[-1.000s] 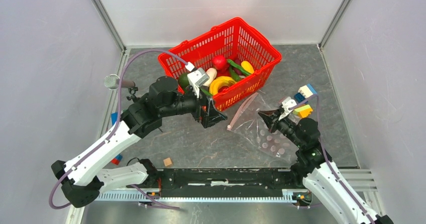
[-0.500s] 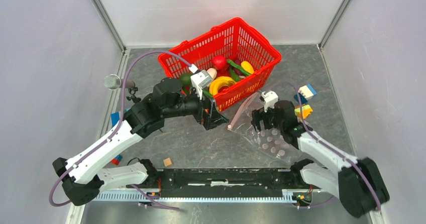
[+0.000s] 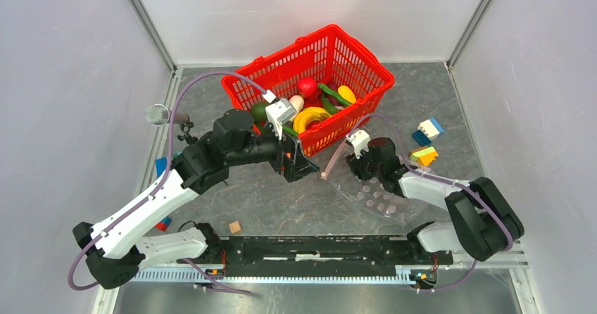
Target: Place the food in the zip-top bag and seal the zipper
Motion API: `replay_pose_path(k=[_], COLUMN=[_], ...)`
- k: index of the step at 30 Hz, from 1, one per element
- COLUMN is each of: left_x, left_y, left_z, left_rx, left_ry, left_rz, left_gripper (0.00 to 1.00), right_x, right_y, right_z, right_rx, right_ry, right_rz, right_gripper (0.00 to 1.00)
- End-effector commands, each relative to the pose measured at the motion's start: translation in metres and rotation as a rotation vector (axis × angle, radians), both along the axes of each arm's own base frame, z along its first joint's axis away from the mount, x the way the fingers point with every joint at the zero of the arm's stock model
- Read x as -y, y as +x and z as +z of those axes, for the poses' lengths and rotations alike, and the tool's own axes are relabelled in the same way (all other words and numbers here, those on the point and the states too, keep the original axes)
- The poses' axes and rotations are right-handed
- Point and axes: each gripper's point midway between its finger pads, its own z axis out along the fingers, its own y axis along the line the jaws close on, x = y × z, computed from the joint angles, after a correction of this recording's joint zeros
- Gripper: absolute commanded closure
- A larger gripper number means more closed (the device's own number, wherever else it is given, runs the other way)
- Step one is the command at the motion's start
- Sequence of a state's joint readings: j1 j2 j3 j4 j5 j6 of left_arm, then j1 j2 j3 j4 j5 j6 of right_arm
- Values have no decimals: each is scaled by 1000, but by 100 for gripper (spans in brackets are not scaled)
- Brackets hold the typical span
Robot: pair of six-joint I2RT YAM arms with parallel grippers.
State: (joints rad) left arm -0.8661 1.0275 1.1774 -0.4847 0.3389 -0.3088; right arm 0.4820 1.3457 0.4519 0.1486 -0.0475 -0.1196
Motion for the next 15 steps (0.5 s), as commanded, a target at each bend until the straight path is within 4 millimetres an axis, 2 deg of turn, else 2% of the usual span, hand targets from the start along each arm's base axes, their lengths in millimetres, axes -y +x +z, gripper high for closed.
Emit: replay_pose_path(k=[1, 8, 11, 15], left_x=[2, 3, 2, 1], left_y=[1, -1, -4, -8], left_z=[12, 8, 5, 3], left_rx=[29, 21, 21, 21], left_ry=[-17, -12, -9, -11], left_rz=[-8, -21, -32, -50], left_gripper=[0, 0, 0, 0], right_x=[-5, -6, -20, -47], right_y=[3, -4, -13, -42], right_z=[-4, -5, 11, 36], right_rx=[12, 4, 44, 57], right_ry=[6, 30, 109, 244], right_rz=[27, 32, 119, 308], right_gripper=[50, 100, 100, 100])
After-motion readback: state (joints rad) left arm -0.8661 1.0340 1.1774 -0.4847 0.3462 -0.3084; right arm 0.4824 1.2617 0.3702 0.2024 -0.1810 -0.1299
